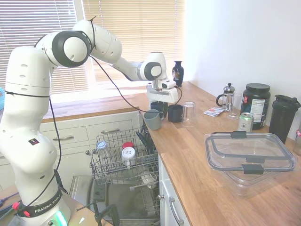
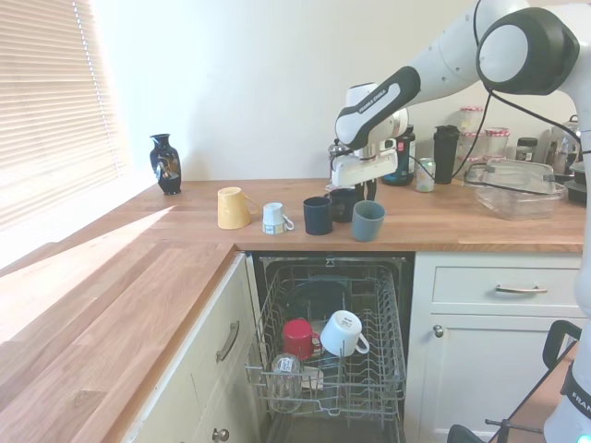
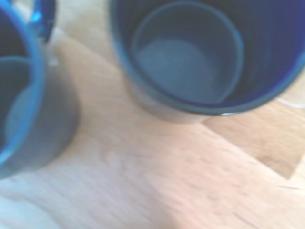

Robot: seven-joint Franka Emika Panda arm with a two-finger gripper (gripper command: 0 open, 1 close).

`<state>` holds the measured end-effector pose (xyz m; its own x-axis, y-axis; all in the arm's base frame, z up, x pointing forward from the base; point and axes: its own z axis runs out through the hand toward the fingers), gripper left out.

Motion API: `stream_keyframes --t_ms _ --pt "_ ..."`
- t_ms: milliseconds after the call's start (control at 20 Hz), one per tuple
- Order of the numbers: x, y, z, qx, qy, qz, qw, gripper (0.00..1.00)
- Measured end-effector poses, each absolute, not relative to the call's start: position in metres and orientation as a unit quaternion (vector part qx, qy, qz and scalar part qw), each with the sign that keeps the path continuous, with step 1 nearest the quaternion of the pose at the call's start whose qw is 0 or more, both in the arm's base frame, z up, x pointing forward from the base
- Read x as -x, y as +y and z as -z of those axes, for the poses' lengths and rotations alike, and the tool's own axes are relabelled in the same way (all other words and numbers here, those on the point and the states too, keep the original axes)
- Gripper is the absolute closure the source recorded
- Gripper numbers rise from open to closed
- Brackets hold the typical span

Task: Unload a mug from dishwasher

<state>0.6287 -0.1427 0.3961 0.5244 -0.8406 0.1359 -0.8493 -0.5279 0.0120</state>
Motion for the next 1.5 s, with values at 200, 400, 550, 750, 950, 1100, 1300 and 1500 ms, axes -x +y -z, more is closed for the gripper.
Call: stream_keyframes --t_ms 200,400,550,750,950,1100,1300,1500 --pt "-0.634 -0.149 -0.391 -0.873 -0.484 -0.054 0.038 1.0" --pt "-0.64 -0.16 -0.379 -0.869 -0.491 -0.051 0.043 1.0" --pt "-0.641 -0.164 -0.372 -0.867 -0.493 -0.05 0.045 1.0" --pt "-0.64 -0.175 -0.376 -0.863 -0.5 -0.054 0.047 1.0" --pt "-0.643 -0.183 -0.38 -0.86 -0.504 -0.06 0.048 1.0" --pt "-0.647 -0.184 -0.379 -0.86 -0.504 -0.061 0.049 1.0" --pt "-0.647 -0.19 -0.377 -0.857 -0.509 -0.061 0.049 1.0" --pt "-0.65 -0.194 -0.377 -0.854 -0.515 -0.059 0.046 0.0"
